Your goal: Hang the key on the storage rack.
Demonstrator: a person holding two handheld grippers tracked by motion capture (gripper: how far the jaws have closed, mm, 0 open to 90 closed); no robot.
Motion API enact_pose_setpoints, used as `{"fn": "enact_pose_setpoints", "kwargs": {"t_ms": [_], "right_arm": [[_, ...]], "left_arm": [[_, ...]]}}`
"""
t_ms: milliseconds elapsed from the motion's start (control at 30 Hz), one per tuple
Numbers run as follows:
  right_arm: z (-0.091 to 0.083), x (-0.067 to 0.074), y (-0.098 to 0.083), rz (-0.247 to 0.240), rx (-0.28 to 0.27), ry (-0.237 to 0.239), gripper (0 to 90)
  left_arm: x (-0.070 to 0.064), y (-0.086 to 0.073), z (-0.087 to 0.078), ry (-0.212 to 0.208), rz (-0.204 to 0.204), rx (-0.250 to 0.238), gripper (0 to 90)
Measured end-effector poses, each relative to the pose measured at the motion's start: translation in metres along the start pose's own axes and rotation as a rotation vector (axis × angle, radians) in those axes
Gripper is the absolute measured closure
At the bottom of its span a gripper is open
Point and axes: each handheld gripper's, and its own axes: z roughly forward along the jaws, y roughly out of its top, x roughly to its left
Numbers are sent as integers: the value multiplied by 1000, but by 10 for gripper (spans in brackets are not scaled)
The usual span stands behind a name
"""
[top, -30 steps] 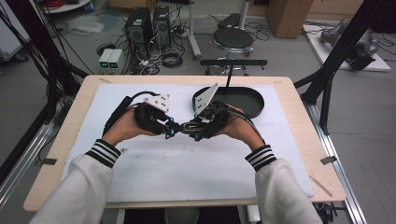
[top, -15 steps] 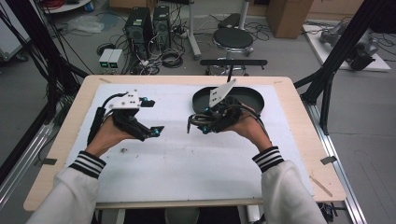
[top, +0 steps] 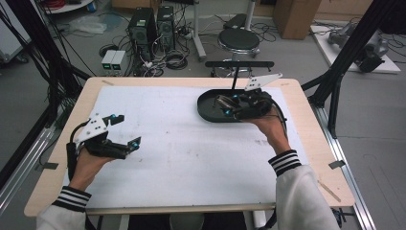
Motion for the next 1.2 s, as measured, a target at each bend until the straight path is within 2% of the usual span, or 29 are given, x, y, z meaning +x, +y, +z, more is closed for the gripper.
{"fn": "enact_pose_setpoints", "kwargs": {"t_ms": [67, 100, 133, 167, 200, 233, 267, 300, 333, 367, 400, 500, 533, 567, 600, 700, 733, 800, 833, 867, 900, 967, 1033, 1133, 1200], "right_arm": [[-6, -5, -2, 12, -12, -48, 481], [-12, -9, -4, 33, -26, -93, 481], [-15, -12, -5, 46, -37, -114, 481], [-15, -12, -5, 46, -37, -114, 481], [-21, -16, -6, 67, -58, -161, 481], [-21, -16, -6, 67, -58, -161, 481], [-23, -19, -6, 69, -65, -180, 481], [-28, -24, -7, 96, -71, -219, 481], [-28, -24, -7, 96, -71, -219, 481], [-31, -25, -7, 112, -76, -240, 481], [-35, -30, -7, 130, -77, -284, 481], [-37, -33, -7, 145, -74, -311, 481], [-40, -37, -7, 156, -87, -341, 481], [-40, -37, -7, 156, -87, -341, 481], [-44, -40, -7, 165, -97, -368, 481], [-46, -42, -6, 173, -102, -385, 481], [-48, -45, -5, 184, -103, -413, 481], [-49, -46, -4, 184, -104, -422, 481], [-50, -49, -3, 191, -112, -451, 481], [-50, -49, -3, 191, -112, -451, 481], [-52, -53, -3, 202, -113, -476, 481], [-52, -54, -3, 203, -112, -487, 481], [-52, -58, -2, 217, -107, -520, 481], [-53, -61, -1, 212, -111, -533, 481], [-52, -64, 0, 219, -115, -558, 481]], "left_arm": [[1, -11, -7, 9, -34, -8, 17], [1, -16, -10, 19, -45, -13, 17], [1, -20, -13, 26, -57, -25, 17], [0, -25, -16, 30, -70, -39, 17], [-1, -33, -19, 40, -82, -55, 17], [-1, -33, -19, 40, -82, -55, 17], [-2, -38, -22, 43, -89, -65, 17], [-3, -44, -25, 49, -76, -71, 17], [-3, -44, -25, 49, -76, -71, 17], [-4, -47, -26, 53, -72, -75, 17], [-4, -53, -29, 63, -80, -83, 17], [-5, -58, -31, 74, -86, -92, 17], [-5, -61, -32, 78, -91, -95, 17], [-5, -63, -33, 80, -92, -94, 17], [-7, -66, -33, 84, -88, -103, 17], [-8, -69, -34, 85, -87, -106, 17], [-9, -71, -34, 88, -82, -104, 17], [-10, -73, -34, 93, -80, -111, 17], [-10, -73, -35, 97, -82, -121, 17], [-9, -73, -36, 98, -87, -122, 17], [-9, -74, -36, 99, -92, -128, 17], [-9, -74, -36, 101, -90, -133, 17], [-10, -74, -36, 102, -87, -129, 17], [-10, -75, -36, 109, -87, -131, 17], [-12, -76, -38, 118, -70, -157, 17]]}}
